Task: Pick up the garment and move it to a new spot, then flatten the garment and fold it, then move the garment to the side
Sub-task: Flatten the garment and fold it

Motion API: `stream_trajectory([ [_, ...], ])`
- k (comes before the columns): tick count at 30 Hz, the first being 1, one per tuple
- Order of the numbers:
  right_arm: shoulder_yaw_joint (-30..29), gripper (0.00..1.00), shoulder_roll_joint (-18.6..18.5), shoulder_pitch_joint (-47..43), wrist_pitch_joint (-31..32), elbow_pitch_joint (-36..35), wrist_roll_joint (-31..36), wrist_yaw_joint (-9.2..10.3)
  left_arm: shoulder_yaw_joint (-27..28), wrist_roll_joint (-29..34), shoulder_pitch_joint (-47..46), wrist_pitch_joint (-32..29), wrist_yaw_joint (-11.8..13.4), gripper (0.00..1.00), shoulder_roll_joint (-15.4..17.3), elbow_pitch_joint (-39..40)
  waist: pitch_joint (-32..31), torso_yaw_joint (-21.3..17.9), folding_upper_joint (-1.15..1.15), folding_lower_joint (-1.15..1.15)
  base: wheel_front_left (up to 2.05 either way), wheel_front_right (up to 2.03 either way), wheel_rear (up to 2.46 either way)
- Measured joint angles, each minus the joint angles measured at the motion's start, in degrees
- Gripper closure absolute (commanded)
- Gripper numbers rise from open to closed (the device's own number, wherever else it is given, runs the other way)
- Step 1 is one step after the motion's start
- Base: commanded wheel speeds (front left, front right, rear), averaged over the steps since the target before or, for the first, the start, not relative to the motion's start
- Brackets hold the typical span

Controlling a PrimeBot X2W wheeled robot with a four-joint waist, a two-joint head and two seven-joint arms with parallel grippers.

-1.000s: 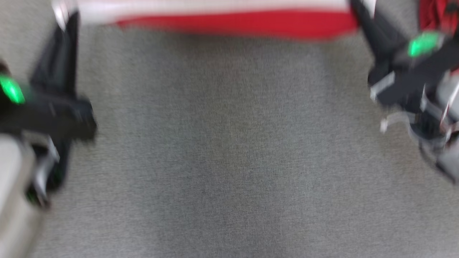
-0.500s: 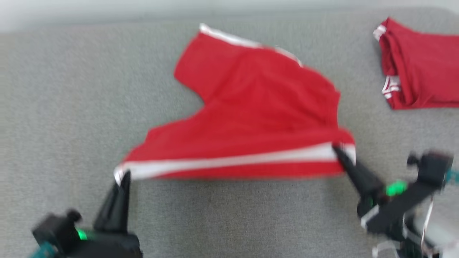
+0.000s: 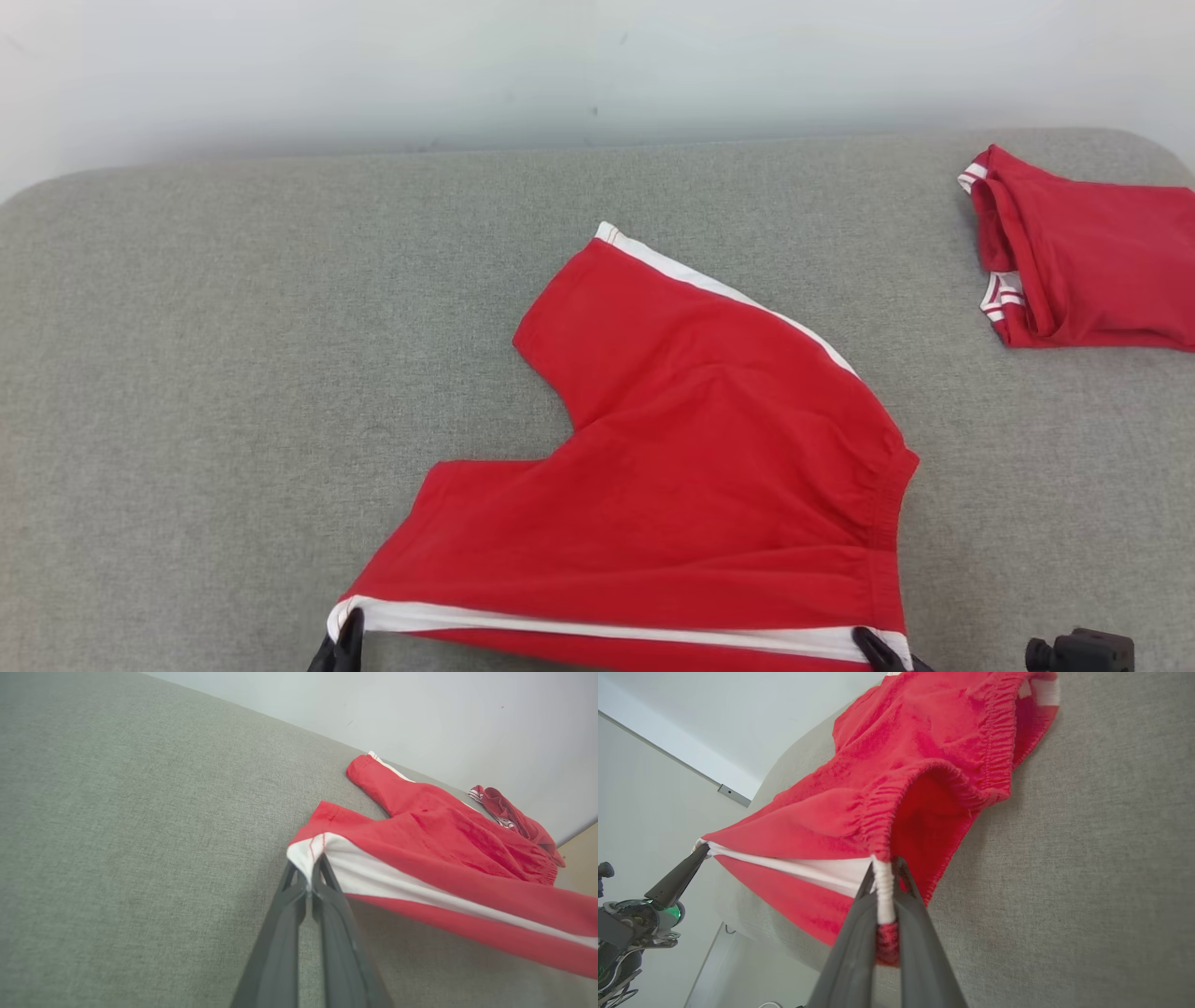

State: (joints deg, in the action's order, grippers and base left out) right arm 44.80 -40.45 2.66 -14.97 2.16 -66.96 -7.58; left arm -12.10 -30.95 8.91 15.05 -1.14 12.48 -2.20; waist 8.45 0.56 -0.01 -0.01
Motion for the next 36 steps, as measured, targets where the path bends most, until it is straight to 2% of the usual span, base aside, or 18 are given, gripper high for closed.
stream_trajectory([
  [3, -0.7, 1.0, 0.9, -0.3, 0.0, -0.6, 1.7, 0.0, 0.5, 1.4, -0.3, 0.0, -1.0, 1.0, -0.3, -0.3, -0.4, -0.1, 0.01, 0.01, 0.0, 0.0, 0.0],
  [6, -3.2, 1.0, 2.7, 0.3, 0.0, -2.3, 3.1, 0.01, -0.1, 3.7, -4.1, 0.0, -2.4, 1.0, 1.1, -0.4, -0.2, -0.8, 0.01, 0.01, 0.0, 0.0, 0.0],
  [15, -11.7, 1.0, 8.0, 5.1, 0.0, -4.4, 6.9, 0.01, -3.7, 6.3, -24.0, -5.9, -5.5, 1.0, 7.1, -1.1, 3.2, -3.1, 0.01, 0.02, 0.0, 0.0, 0.0],
  [22, -17.2, 1.0, 14.8, 11.8, 0.0, -1.2, 12.1, 0.02, -9.8, 5.3, -40.8, -10.5, -6.4, 1.0, 11.3, -8.9, 8.1, -6.3, 0.02, 0.03, 0.0, 0.0, 0.0],
  [26, -19.1, 1.0, 18.5, 15.3, 0.0, 1.5, 15.7, 0.02, -14.6, 2.3, -49.9, -11.9, -6.4, 1.0, 13.7, -14.2, 11.4, -8.4, 0.02, 0.03, 0.0, 0.0, 0.0],
  [32, -20.3, 1.0, 22.5, 20.0, 0.0, 5.1, 19.8, 0.02, -22.4, -0.6, -61.1, -12.5, -6.4, 1.0, 15.9, -23.1, 16.2, -11.5, 0.02, 0.04, 0.0, 0.0, 0.0],
  [36, -21.2, 1.0, 24.5, 22.1, 0.0, 7.3, 22.8, 0.02, -26.7, -2.0, -66.4, -11.1, -6.4, 1.0, 15.3, -28.7, 18.6, -13.6, 0.02, 0.04, 0.0, 0.0, 0.0],
])
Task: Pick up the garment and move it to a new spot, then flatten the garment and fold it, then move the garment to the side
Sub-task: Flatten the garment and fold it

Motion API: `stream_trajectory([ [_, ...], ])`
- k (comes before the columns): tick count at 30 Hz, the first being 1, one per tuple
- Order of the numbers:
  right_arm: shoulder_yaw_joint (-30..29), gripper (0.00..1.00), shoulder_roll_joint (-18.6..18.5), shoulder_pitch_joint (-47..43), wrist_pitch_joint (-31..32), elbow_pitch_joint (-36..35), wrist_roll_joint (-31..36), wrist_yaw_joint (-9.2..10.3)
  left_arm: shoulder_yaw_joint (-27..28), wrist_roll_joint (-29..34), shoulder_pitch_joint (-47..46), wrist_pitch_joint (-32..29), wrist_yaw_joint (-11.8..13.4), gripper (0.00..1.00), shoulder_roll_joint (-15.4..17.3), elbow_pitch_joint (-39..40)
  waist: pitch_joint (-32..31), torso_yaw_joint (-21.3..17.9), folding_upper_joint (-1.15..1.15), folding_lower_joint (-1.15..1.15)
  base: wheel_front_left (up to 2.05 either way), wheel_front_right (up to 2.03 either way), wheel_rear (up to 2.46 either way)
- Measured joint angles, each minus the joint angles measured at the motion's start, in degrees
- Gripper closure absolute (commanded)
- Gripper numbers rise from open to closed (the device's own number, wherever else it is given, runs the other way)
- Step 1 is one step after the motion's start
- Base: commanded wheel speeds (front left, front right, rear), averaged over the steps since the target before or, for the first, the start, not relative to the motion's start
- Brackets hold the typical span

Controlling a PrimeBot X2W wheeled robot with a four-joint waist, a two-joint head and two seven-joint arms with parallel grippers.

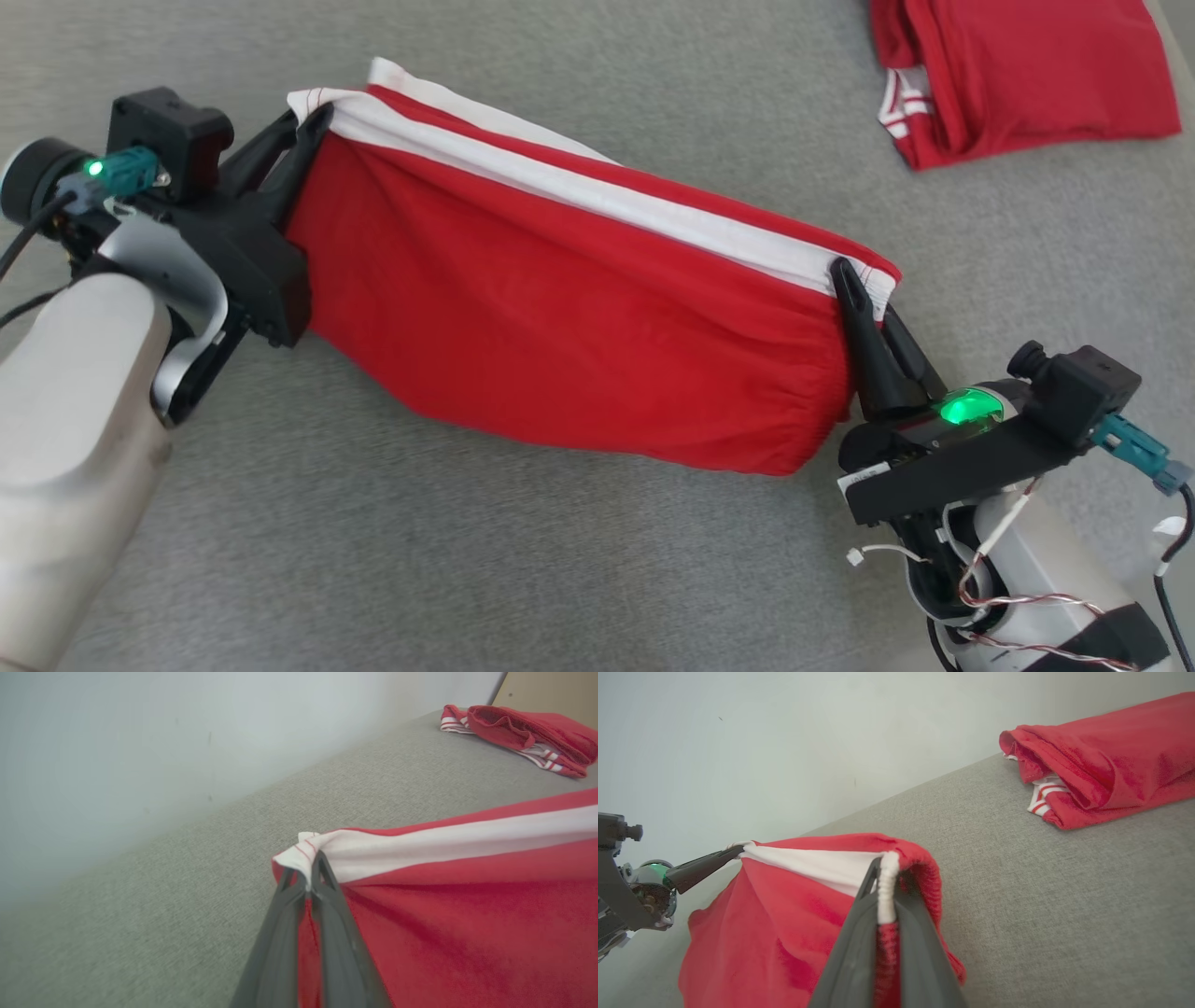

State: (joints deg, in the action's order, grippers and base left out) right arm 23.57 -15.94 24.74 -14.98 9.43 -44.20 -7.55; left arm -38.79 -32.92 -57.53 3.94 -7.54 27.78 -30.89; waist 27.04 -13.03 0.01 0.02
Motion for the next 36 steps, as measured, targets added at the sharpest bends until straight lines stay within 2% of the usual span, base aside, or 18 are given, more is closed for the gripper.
stream_trajectory([
  [5, -0.1, 1.0, 2.3, 1.0, 0.0, 2.0, 2.5, 0.0, -4.1, -1.8, -3.9, 3.5, 0.0, 1.0, -0.3, -6.3, 1.4, -2.4, 0.0, -0.01, 0.0, 0.0, 0.0],
  [6, 0.1, 0.69, 2.6, 1.0, 0.0, 2.2, 2.8, 0.0, -4.9, -2.1, -4.4, 4.0, 0.0, 1.0, -0.4, -7.5, 1.5, -2.8, 0.0, 0.0, 0.0, 0.0, 0.0],
  [7, 0.5, 0.53, 2.6, 1.1, 0.0, 2.5, 3.3, 0.0, -5.6, -2.1, -4.8, 4.9, 0.0, 0.96, -0.4, -8.6, 1.5, -3.1, 0.0, -0.01, 0.0, 0.0, 0.0],
  [8, 0.6, 0.03, 2.8, 1.1, 0.0, 2.6, 4.0, 0.0, -6.2, -2.1, -5.2, 5.7, 0.0, 0.5, -0.4, -9.7, 1.4, -3.3, 0.0, -0.01, 0.0, 0.0, 0.0],
  [9, 0.7, 0.0, 2.9, 1.1, 0.0, 2.7, 4.5, 0.0, -6.6, -2.5, -5.5, 6.4, 0.0, 0.0, -0.5, -10.7, 1.2, -3.4, 0.0, -0.01, 0.0, 0.0, 0.0],
  [15, -1.2, 0.0, 3.4, -0.9, 0.0, 1.9, 7.2, 0.0, -7.9, -4.9, -5.8, 9.3, 0.0, 0.0, -1.3, -14.1, -0.7, -3.5, 0.0, -0.02, 0.0, 0.0, 0.0],
  [19, -3.7, 0.0, 3.8, -4.8, 0.0, -1.2, 11.5, 0.0, -7.9, -6.8, -5.7, 10.3, 0.0, 0.0, -1.4, -14.9, -2.8, -3.0, 0.0, -0.03, 0.0, 0.0, 0.0],
  [23, -5.8, 0.0, 5.0, -8.7, 0.0, -5.3, 17.3, 0.0, -8.4, -8.9, -4.9, 10.8, 0.0, 0.0, 0.0, -14.9, -5.1, -2.6, -0.01, -0.03, 0.0, 0.0, 0.0],
  [26, -7.3, 0.0, 7.3, -11.6, 0.0, -8.2, 19.1, 0.0, -8.5, -9.9, -3.8, 10.9, 0.0, 0.0, 1.5, -15.1, -6.6, -2.5, -0.01, -0.03, 0.0, 0.0, 0.0],
  [30, -8.3, 0.0, 8.5, -14.8, 0.0, -11.5, 22.7, 0.0, -10.1, -11.2, -2.8, 10.9, 0.0, 0.0, 2.8, -14.6, -8.1, -2.5, -0.01, -0.04, 0.0, 0.0, 0.0],
  [36, -8.0, 0.0, 9.9, -17.3, -0.1, -12.3, 23.7, 0.0, -17.2, -16.5, -1.3, 3.4, 0.0, 0.0, 5.5, -10.4, -8.5, -3.1, -0.01, -0.03, 0.0, 0.0, 0.0],
])
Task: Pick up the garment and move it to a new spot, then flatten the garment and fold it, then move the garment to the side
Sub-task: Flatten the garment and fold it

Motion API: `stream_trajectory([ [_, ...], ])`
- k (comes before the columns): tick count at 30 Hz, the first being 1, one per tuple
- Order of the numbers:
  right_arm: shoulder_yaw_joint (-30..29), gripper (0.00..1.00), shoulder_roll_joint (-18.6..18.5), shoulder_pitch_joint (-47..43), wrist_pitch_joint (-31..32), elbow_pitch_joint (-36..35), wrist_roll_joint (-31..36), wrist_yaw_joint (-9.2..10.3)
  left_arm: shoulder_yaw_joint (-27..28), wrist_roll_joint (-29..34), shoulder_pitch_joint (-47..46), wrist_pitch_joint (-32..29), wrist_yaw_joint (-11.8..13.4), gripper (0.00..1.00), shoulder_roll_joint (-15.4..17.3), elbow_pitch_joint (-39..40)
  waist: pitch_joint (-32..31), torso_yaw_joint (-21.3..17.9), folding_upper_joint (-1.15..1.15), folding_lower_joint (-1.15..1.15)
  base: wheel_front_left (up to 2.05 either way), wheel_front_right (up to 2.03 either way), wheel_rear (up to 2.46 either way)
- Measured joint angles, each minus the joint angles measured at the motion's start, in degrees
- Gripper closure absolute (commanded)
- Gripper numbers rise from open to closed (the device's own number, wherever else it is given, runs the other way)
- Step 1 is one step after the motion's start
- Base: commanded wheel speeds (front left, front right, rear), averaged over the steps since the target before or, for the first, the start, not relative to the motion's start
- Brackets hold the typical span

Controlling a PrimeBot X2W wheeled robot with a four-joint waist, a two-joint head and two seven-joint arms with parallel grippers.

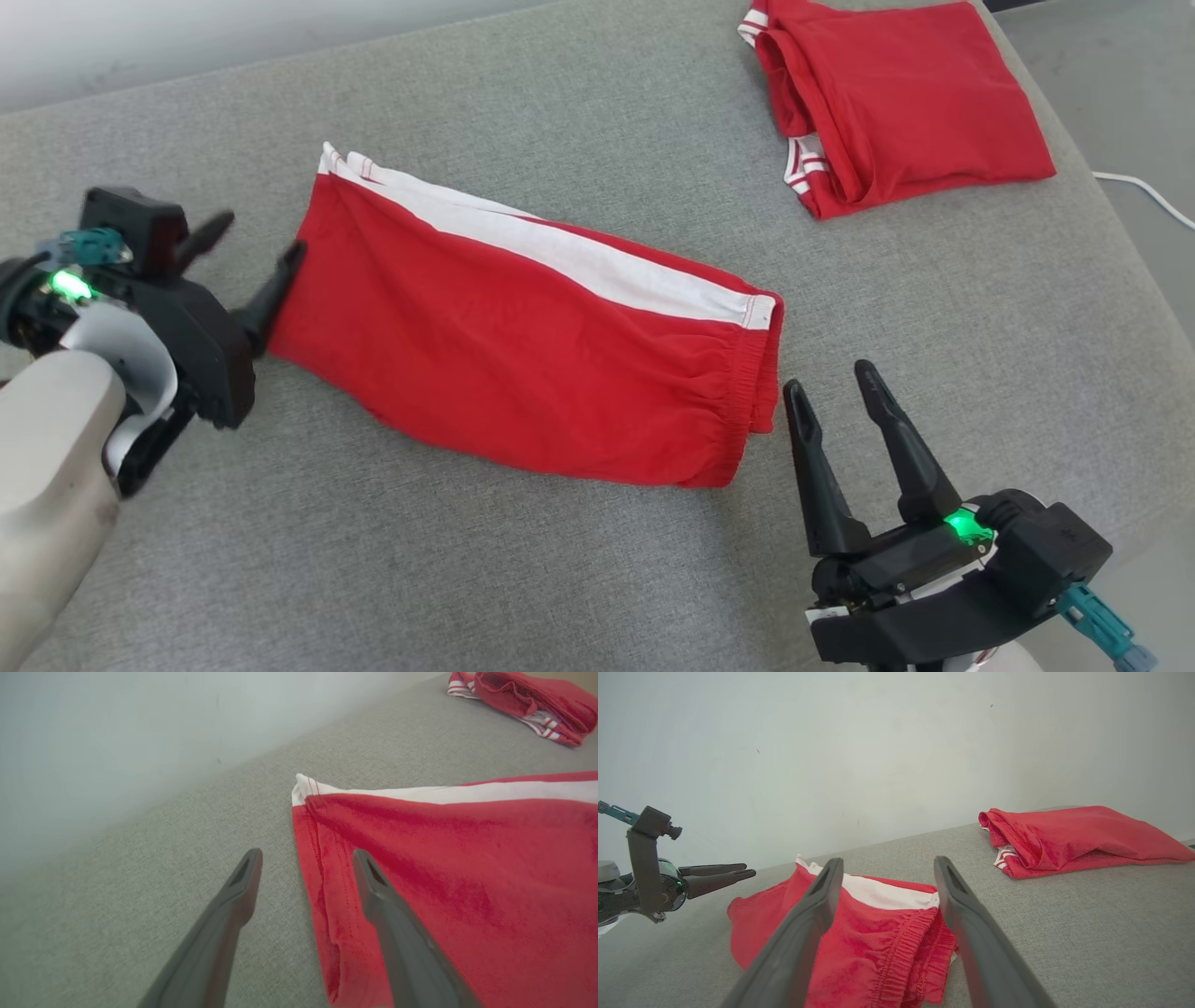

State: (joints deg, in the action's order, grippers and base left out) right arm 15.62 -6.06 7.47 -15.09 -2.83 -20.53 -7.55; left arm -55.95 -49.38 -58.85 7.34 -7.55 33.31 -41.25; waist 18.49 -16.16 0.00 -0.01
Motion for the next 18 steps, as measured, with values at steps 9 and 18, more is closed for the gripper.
stream_trajectory([
  [9, 1.5, 0.0, 0.4, 1.4, 0.0, 0.2, 0.4, 0.0, -8.0, -6.8, -0.4, -11.0, 0.0, 0.0, 3.8, 3.6, 1.4, -1.1, 0.0, 0.01, 0.0, 0.0, 0.0],
  [18, 1.4, 0.0, 0.8, 1.8, 0.0, 0.7, 0.3, 0.0, -11.9, -12.0, -2.4, -14.7, 0.1, 1.0, 4.4, 5.3, 2.1, -2.6, 0.0, 0.01, 0.0, 0.0, 0.0],
])
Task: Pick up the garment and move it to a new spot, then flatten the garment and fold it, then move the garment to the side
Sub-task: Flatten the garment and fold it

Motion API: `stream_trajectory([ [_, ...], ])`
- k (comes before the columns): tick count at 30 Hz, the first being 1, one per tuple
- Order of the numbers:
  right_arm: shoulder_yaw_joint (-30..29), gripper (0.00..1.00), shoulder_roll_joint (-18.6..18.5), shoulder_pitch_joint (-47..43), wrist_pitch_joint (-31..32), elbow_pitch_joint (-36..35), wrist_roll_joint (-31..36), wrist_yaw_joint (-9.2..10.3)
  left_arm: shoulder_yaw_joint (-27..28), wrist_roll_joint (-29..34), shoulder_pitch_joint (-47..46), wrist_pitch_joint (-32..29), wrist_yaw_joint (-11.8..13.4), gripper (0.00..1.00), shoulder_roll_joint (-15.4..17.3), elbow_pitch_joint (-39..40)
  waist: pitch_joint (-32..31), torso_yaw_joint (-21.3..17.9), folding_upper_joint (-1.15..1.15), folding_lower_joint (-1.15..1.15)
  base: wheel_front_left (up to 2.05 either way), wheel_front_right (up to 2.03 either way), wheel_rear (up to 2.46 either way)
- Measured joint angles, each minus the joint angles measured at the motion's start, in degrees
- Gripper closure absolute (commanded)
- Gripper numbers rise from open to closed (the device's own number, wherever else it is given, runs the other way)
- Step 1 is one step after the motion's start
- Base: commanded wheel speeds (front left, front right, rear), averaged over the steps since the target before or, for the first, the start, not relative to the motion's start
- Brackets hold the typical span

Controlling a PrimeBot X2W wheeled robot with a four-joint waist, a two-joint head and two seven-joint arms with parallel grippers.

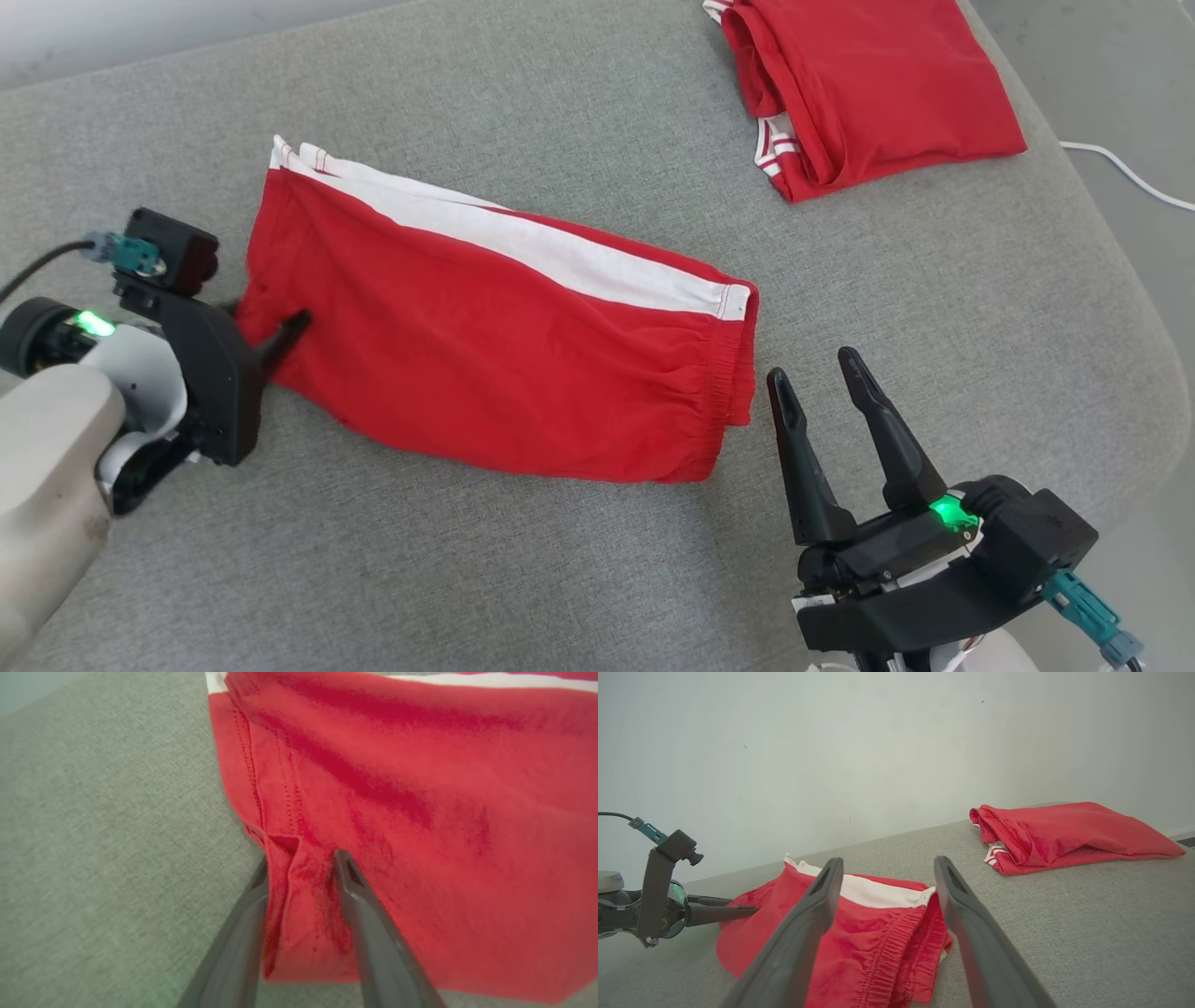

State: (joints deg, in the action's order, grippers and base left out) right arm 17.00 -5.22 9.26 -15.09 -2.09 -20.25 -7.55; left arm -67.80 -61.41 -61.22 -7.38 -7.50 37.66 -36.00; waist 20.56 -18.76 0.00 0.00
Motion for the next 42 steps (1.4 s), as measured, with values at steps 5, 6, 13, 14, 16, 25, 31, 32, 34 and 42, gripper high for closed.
stream_trajectory([
  [5, -0.1, 0.0, 0.1, -0.5, 0.0, 0.6, -0.3, 0.0, -1.1, -1.6, 0.0, 1.9, 0.0, 1.0, 0.0, 0.4, -1.1, 1.0, 0.0, 0.0, 0.0, 0.0, 0.0],
  [6, -0.1, 0.0, 0.1, -0.6, 0.0, 0.7, -0.4, 0.0, -1.0, -2.1, 0.1, 2.4, 0.0, 1.0, 0.0, 0.6, -1.4, 1.3, 0.0, 0.0, 0.0, 0.0, 0.0],
  [13, -1.9, 0.0, -0.1, -2.2, 0.0, 2.0, -0.8, 0.0, -0.4, -4.4, 2.8, 5.3, 0.2, 1.0, 0.2, 3.7, -4.1, 4.6, 0.0, 0.0, 0.0, 0.0, 0.0],
  [14, -2.4, 0.0, -0.1, -2.5, 0.0, 2.2, -0.8, 0.0, -0.1, -5.1, 3.6, 5.8, 0.6, 1.0, 0.3, 4.3, -4.6, 5.1, 0.0, 0.0, 0.0, 0.0, 0.0],
  [16, -3.4, 0.0, -0.1, -3.2, 0.0, 2.4, -0.9, 0.0, 0.1, -5.7, 5.4, 6.5, 1.3, 1.0, 0.8, 6.3, -5.6, 6.2, 0.0, 0.0, 0.0, 0.0, 0.0],
  [25, -7.1, 0.0, 0.2, -6.7, 0.0, 3.4, -0.9, 0.0, 0.8, -9.3, 17.7, 12.7, 8.7, 1.0, 3.7, 17.6, -9.0, 11.0, -0.01, -0.01, 0.0, 0.0, 0.0],
  [31, -6.9, 0.0, 0.0, -7.9, 0.0, 4.8, -0.7, 0.0, 1.3, -12.1, 24.4, 17.5, 10.8, 0.66, 2.6, 19.3, -10.3, 13.2, 0.0, 0.0, 0.0, 0.0, 0.0],
  [32, -6.8, 0.0, 0.0, -8.1, 0.0, 5.0, -0.7, 0.0, 1.2, -12.4, 25.0, 17.5, 10.9, 0.76, 2.1, 19.1, -10.6, 13.5, 0.0, 0.0, 0.0, 0.0, 0.0],
  [34, -6.9, 0.0, -0.2, -8.1, 0.0, 5.3, -0.7, 0.0, 1.2, -12.6, 26.1, 18.7, 10.6, 0.83, 0.7, 18.9, -11.1, 14.0, 0.0, -0.01, 0.0, 0.0, 0.0],
  [42, -7.6, 0.0, -0.9, -8.1, 0.0, 5.6, -0.6, 0.0, 7.1, -6.8, 27.5, 22.3, 13.5, 0.0, -2.0, 16.6, -13.0, 15.7, 0.0, 0.0, 0.0, 0.0, 0.0],
])
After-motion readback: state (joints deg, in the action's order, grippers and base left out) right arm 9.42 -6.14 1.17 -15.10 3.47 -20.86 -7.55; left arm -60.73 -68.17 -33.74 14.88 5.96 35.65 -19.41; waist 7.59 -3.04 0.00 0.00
